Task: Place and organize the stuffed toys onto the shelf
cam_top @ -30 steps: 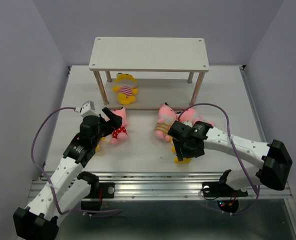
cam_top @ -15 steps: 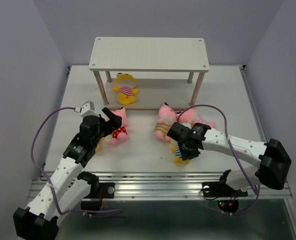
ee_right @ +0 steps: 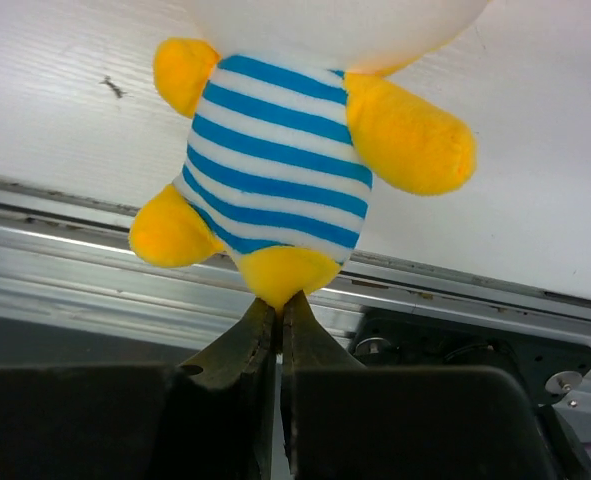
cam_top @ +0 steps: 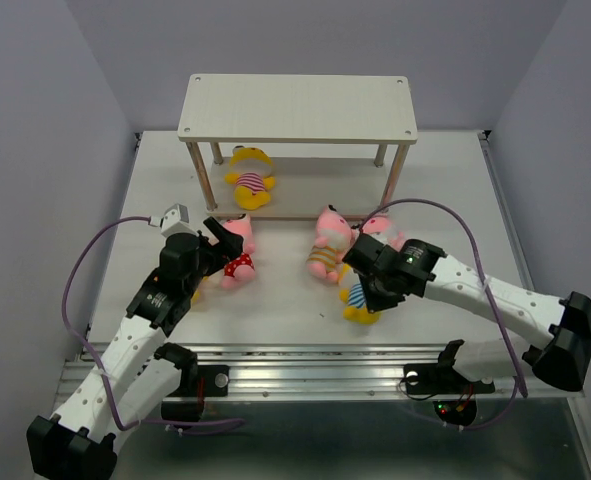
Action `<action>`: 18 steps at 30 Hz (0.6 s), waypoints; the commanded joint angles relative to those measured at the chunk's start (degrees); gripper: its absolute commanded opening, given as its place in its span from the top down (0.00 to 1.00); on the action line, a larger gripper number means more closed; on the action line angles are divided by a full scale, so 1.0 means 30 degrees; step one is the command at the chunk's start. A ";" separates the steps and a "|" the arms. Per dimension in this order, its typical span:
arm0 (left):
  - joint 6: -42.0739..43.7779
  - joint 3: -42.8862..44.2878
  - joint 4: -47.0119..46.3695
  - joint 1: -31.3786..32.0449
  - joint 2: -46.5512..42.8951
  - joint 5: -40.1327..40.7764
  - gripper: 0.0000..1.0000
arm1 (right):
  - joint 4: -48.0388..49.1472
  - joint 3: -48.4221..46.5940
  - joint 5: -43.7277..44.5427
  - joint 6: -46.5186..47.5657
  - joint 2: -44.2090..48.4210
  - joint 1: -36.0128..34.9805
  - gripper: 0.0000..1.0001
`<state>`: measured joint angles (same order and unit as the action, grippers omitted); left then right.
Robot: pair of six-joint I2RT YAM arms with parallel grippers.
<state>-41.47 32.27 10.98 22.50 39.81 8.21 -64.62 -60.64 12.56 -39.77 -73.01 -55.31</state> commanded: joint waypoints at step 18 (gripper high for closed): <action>0.0143 0.0053 -0.0849 0.0087 -0.0175 0.0135 0.01 | 0.3834 -0.6798 0.0087 0.4378 0.1399 -0.0109 0.99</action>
<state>-41.45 32.27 10.76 22.50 39.77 8.16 -64.20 -78.83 10.98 -30.41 -68.99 -55.33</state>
